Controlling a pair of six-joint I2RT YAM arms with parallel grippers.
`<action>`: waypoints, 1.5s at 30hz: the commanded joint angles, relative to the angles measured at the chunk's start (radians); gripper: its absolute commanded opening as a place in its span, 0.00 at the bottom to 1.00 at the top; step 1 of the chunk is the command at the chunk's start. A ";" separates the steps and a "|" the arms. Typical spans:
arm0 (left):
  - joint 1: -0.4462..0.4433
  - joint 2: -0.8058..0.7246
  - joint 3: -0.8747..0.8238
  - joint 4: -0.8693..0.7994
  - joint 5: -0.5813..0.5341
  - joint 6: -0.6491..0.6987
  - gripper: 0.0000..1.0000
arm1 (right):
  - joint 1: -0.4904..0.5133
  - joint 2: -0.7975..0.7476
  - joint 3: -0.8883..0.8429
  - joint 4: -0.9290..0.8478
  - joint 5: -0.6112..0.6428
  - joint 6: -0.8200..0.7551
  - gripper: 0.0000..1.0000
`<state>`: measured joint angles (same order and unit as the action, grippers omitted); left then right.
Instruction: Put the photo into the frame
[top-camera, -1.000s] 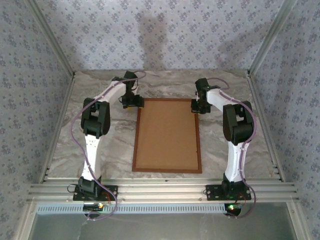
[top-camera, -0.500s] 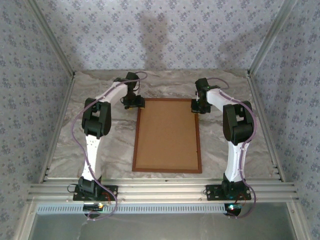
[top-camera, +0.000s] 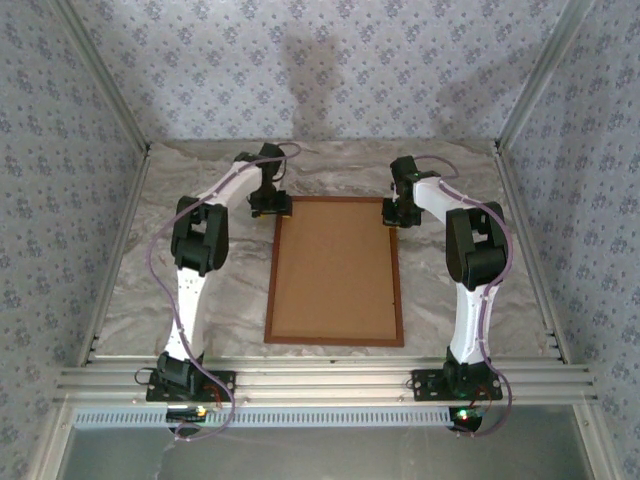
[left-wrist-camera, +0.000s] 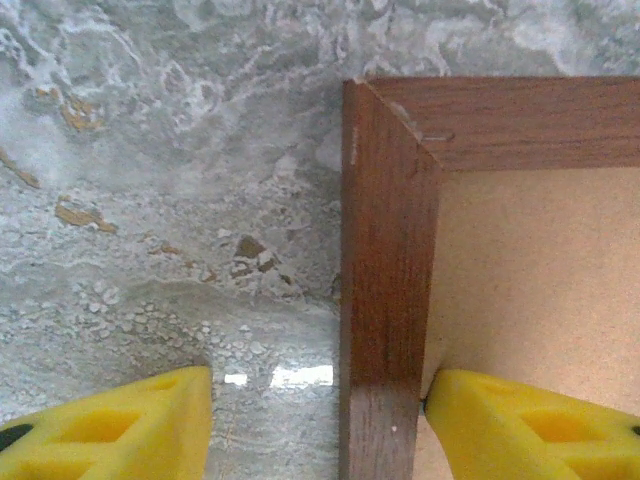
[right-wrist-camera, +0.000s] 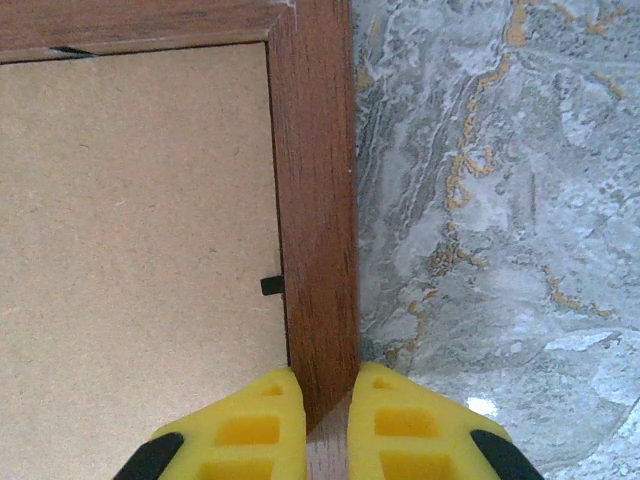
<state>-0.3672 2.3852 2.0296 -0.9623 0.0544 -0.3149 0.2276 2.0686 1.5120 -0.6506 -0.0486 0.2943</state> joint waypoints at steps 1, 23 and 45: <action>-0.101 0.163 -0.003 -0.105 0.116 0.014 0.61 | 0.006 0.036 0.004 0.001 -0.012 -0.009 0.12; -0.053 -0.025 0.161 -0.121 0.108 0.011 0.69 | -0.002 0.030 -0.001 0.003 -0.010 -0.012 0.12; 0.001 -0.600 -0.690 0.154 0.106 -0.074 0.72 | -0.007 0.030 -0.007 0.005 0.005 -0.012 0.12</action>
<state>-0.3664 1.8355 1.3819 -0.8650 0.1280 -0.3576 0.2199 2.0686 1.5120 -0.6453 -0.0441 0.2897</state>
